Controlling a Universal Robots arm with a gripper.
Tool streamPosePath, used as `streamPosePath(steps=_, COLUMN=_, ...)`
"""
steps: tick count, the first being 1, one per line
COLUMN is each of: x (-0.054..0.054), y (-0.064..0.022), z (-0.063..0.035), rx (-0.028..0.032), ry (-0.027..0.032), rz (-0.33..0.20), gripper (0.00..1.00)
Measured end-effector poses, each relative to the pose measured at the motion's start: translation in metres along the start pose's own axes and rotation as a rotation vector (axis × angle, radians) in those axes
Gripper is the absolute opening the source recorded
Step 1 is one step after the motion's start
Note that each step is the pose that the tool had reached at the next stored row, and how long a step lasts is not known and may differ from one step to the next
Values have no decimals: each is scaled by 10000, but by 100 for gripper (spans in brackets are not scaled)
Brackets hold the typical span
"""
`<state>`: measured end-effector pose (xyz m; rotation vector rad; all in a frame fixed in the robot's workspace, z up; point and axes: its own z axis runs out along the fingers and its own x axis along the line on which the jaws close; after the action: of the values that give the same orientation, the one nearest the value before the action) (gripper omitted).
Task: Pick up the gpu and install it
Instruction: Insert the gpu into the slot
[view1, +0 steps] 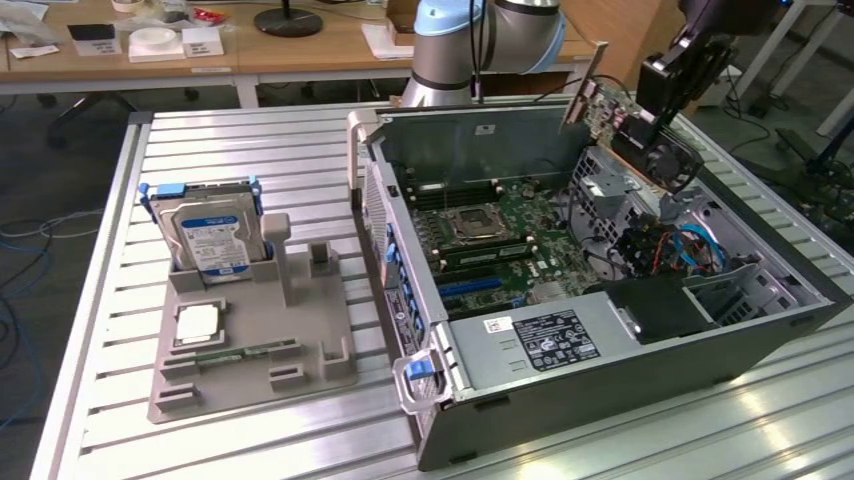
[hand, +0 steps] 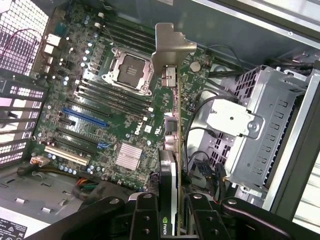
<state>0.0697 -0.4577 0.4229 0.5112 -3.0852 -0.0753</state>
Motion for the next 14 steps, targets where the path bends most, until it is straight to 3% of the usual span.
streamPosePath(steps=8, x=0, y=0, z=0, rx=1, ry=4, rz=-80, gripper=27)
streamPosePath(steps=14, x=0, y=0, z=0, rx=4, ry=43, rz=-865, gripper=27)
